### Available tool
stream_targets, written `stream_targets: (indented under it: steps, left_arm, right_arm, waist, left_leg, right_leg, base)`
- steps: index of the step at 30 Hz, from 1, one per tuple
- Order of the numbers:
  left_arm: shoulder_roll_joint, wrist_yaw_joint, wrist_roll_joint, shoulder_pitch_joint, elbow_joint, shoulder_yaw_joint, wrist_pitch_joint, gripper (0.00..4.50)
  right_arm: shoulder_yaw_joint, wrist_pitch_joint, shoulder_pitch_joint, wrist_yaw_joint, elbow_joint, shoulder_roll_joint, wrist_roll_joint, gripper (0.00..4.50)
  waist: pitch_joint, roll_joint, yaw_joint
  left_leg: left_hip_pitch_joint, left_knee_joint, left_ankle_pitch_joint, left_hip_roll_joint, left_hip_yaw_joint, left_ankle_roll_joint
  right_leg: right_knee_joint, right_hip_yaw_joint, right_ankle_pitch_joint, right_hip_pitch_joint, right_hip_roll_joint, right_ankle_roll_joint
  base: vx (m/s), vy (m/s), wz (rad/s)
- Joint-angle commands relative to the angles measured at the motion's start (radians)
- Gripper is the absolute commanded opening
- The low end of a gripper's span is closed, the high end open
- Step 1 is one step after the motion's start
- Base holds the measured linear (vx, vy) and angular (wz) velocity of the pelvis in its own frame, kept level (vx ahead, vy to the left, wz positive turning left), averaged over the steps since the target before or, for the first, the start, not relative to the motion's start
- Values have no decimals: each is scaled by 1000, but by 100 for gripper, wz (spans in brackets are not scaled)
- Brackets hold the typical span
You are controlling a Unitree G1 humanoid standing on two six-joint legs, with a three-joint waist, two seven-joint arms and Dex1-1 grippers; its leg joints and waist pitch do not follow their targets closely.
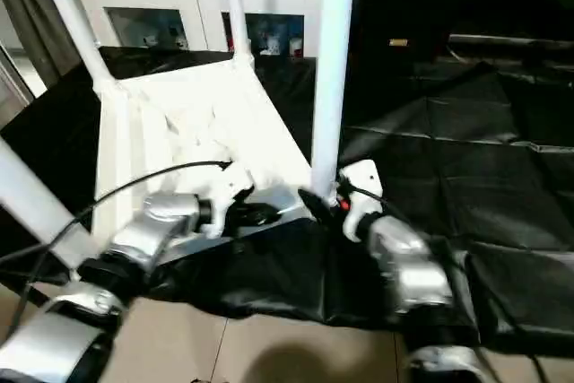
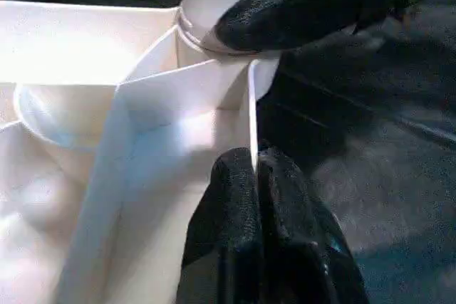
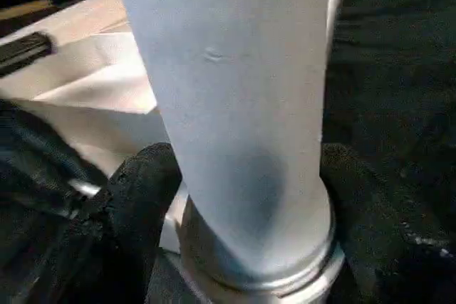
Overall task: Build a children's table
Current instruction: Rotate leg to tighten
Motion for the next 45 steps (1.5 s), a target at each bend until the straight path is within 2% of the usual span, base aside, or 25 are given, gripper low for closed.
stream_targets:
  steps: [1, 4, 5, 6, 8, 10, 11, 12, 13, 14, 17, 21, 26, 28, 29, 31, 33, 34, 36, 38, 39, 41, 42, 45]
  left_arm:
    - [10, -92, -13, 6, -41, -37, -27, 0]
    - [50, -187, -39, 23, -74, -36, -11, 0]
    - [50, -187, -39, 23, -74, -36, -11, 0]
    - [61, -213, -46, 28, -86, -36, -3, 0]
    - [81, -256, -57, 36, -103, -39, 9, 0]
    - [98, -285, -67, 42, -114, -39, 20, 0]
    - [104, -299, -73, 45, -122, -40, 32, 0]
    - [109, -309, -76, 47, -129, -41, 37, 0]
    - [110, -311, -77, 48, -131, -41, 38, 0]
    - [116, -320, -81, 52, -140, -41, 45, 0]
    - [122, -320, -80, 56, -150, -39, 46, 0]
    - [125, -315, -82, 57, -153, -40, 46, 0]
    - [117, -282, -75, 55, -146, -35, 35, 0]
    - [64, -93, -28, 14, -66, -11, -3, 0]
    - [56, -57, -19, 5, -51, -7, -8, 0]
    - [29, 35, -3, -21, -5, 4, -15, 0]
    - [-4, 119, 3, -46, 32, 18, -20, 0]
    - [-4, 119, 3, -46, 32, 18, -20, 0]
    - [-57, 216, 2, -76, 66, 33, -21, 0]
    - [-77, 247, 3, -84, 73, 36, -20, 0]
    - [-103, 274, 4, -91, 81, 36, -24, 0]
    - [-131, 292, 5, -97, 90, 33, -33, 0]
    - [-139, 288, 5, -100, 98, 32, -40, 0]
    - [-138, 245, 0, -90, 94, 23, -51, 0]
  right_arm:
    - [98, 34, 19, 144, -23, 6, 15, 341]
    - [100, 38, 19, 221, -38, -38, 26, 341]
    - [100, 38, 19, 221, -38, -38, 26, 341]
    - [100, 39, 18, 237, -40, -48, 27, 341]
    - [99, 41, 15, 266, -44, -61, 32, 341]
    - [105, 32, 13, 284, -46, -71, 35, 341]
    - [108, 29, 12, 293, -45, -74, 35, 341]
    - [110, 29, 10, 304, -44, -77, 36, 341]
    - [111, 28, 10, 307, -44, -78, 36, 317]
    - [114, 31, 9, 326, -42, -82, 36, 317]
    - [116, 39, 9, 343, -43, -84, 40, 291]
    - [118, 47, 10, 346, -48, -84, 48, 266]
    - [110, 35, 13, 314, -31, -72, 41, 260]
    - [73, 18, -1, 83, 49, 5, -16, 259]
    - [69, 14, -4, 45, 64, 16, -27, 259]
    - [59, 17, -12, -53, 105, 47, -51, 254]
    - [50, 15, -18, -144, 137, 82, -67, 254]
    - [50, 15, -18, -144, 137, 82, -67, 253]
    - [35, 25, -32, -277, 174, 139, -83, 253]
    - [30, 28, -40, -324, 191, 160, -86, 253]
    - [28, 18, -53, -364, 210, 188, -96, 253]
    - [36, 0, -68, -388, 230, 217, -112, 253]
    - [41, -12, -71, -366, 228, 225, -107, 309]
    - [38, -6, -67, -272, 193, 227, -55, 329]
  waist:
    - [-58, -15, 9]
    - [-66, -12, 11]
    - [-68, -9, 16]
    - [-71, -11, 20]
    - [-78, -11, 31]
    - [-81, -11, 37]
    - [-78, -11, 40]
    - [-73, -11, 40]
    - [-71, -12, 41]
    - [-68, -12, 41]
    - [-59, -12, 38]
    - [-58, -13, 36]
    - [-62, -14, 35]
    - [-62, -14, 31]
    - [-61, -13, 27]
    - [-57, -16, 20]
    - [-54, -14, 17]
    - [-55, -16, 16]
    - [-53, -16, 13]
    - [-51, -18, 11]
    - [-51, -10, 10]
    - [-49, -13, 2]
    - [-49, -12, 2]
    - [-50, -10, 0]
  left_leg:
    - [15, -63, -235, 50, -16, 80]
    - [9, -49, -150, 50, -17, 113]
    - [11, -41, -123, 50, -15, 127]
    - [13, -37, -108, 49, -12, 133]
    - [16, -29, -63, 49, -12, 149]
    - [12, -22, -19, 49, -12, 168]
    - [10, -22, -24, 49, -12, 172]
    - [10, -26, -62, 51, -11, 161]
    - [10, -31, -108, 53, -12, 143]
    - [11, -34, -127, 54, -12, 132]
    - [15, -46, -243, 56, -13, 64]
    - [18, -52, -284, 56, -14, 27]
    - [14, -48, -252, 54, -14, 33]
    - [11, -46, -237, 52, -14, 34]
    - [11, -49, -247, 51, -15, 26]
    - [17, -54, -300, 48, -18, -5]
    - [18, -57, -326, 47, -19, -21]
    - [17, -60, -342, 47, -22, -24]
    - [17, -59, -345, 45, -20, -22]
    - [18, -62, -367, 44, -22, -25]
    - [20, -63, -378, 45, -23, -28]
    - [23, -65, -414, 43, -25, -39]
    - [25, -65, -419, 43, -26, -37]
    - [22, -66, -427, 44, -27, -23]
  right_leg:
    - [-51, 17, -146, 30, -33, -237]
    - [-30, 14, -12, 34, -32, -274]
    - [-22, 14, 47, 30, -30, -291]
    - [-18, 13, 82, 32, -29, -301]
    - [-8, 13, 142, 31, -28, -309]
    - [-1, 12, 188, 28, -26, -311]
    - [-1, 11, 173, 26, -25, -310]
    - [-6, 11, 115, 25, -27, -306]
    - [-11, 12, 43, 26, -29, -300]
    - [-14, 12, 10, 26, -30, -296]
    - [-27, 18, -142, 21, -29, -270]
    - [-33, 22, -204, 19, -31, -247]
    - [-30, 22, -172, 19, -31, -244]
    - [-29, 22, -154, 14, -32, -247]
    - [-30, 21, -164, 14, -32, -246]
    - [-41, 20, -263, 15, -32, -218]
    - [-47, 22, -313, 12, -34, -197]
    - [-50, 21, -336, 15, -35, -183]
    - [-54, 23, -334, 10, -32, -175]
    - [-58, 22, -363, 11, -33, -168]
    - [-59, 23, -375, 8, -34, -163]
    - [-66, 21, -422, 6, -33, -151]
    - [-68, 21, -429, 5, -34, -148]
    - [-68, 22, -414, 7, -32, -143]
  base:
    - [70, -16, 1]
    - [67, -17, -2]
    - [0, 0, 0]
    - [0, 0, 0]
    - [0, 0, 0]
    - [0, 0, 0]
    - [0, 0, 0]
    - [0, 0, 0]
    - [0, 0, 0]
    - [0, 0, 0]
    - [0, 0, 0]
    - [0, 0, 0]
    - [0, 0, 0]
    - [0, 0, 0]
    - [0, 0, 0]
    - [0, 0, 0]
    - [0, 0, 0]
    - [0, 0, 0]
    - [0, 0, 0]
    - [0, 0, 0]
    - [0, 0, 0]
    - [0, 0, 0]
    - [0, 0, 0]
    - [0, 0, 0]
